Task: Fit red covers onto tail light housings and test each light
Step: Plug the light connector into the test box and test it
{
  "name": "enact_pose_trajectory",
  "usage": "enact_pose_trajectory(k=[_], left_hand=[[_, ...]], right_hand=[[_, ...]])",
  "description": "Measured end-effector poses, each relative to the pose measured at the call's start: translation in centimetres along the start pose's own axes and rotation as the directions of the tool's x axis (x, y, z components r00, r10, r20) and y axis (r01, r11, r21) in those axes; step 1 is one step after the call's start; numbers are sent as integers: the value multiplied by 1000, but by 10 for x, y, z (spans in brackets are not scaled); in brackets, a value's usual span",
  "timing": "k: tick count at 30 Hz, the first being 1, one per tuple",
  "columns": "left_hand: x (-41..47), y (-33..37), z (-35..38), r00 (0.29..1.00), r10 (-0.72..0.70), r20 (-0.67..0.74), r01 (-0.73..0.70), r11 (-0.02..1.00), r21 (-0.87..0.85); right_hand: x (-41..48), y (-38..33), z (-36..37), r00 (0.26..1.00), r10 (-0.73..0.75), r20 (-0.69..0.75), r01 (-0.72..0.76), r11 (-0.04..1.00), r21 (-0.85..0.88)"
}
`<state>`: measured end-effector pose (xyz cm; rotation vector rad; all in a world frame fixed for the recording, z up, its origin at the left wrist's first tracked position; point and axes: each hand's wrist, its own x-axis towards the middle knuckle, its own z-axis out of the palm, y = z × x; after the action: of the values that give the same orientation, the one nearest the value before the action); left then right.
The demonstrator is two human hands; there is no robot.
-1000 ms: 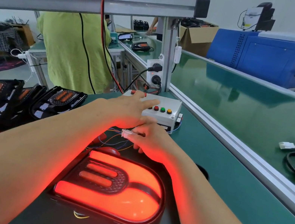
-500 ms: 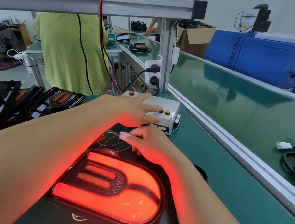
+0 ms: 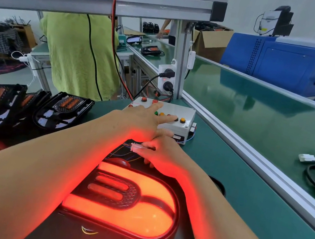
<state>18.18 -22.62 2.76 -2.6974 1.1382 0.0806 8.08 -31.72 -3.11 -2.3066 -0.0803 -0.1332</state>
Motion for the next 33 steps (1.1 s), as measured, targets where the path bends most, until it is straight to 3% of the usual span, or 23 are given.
enact_pose_trajectory(k=[11,16,23,29,33], left_hand=[[-6,-27,20,992,6,-124,-17,996,-87],[-6,-22,18,978,53,-201,-53,999,8],[-6,-19,11,983,48,-178,-56,998,-41],[-24,-21,13,965,-59,-256,-28,946,-323],[-49,-32,15,924,-213,-318,-22,800,-600]], right_hand=[[-3,-7,-3,1000,9,13,-9,999,49],[-1,-6,0,1000,4,-13,-3,999,55],[0,-4,1,999,2,-32,0,999,44],[-2,-6,-4,1000,15,18,-16,996,83],[-3,-8,-5,1000,3,21,-6,992,124]])
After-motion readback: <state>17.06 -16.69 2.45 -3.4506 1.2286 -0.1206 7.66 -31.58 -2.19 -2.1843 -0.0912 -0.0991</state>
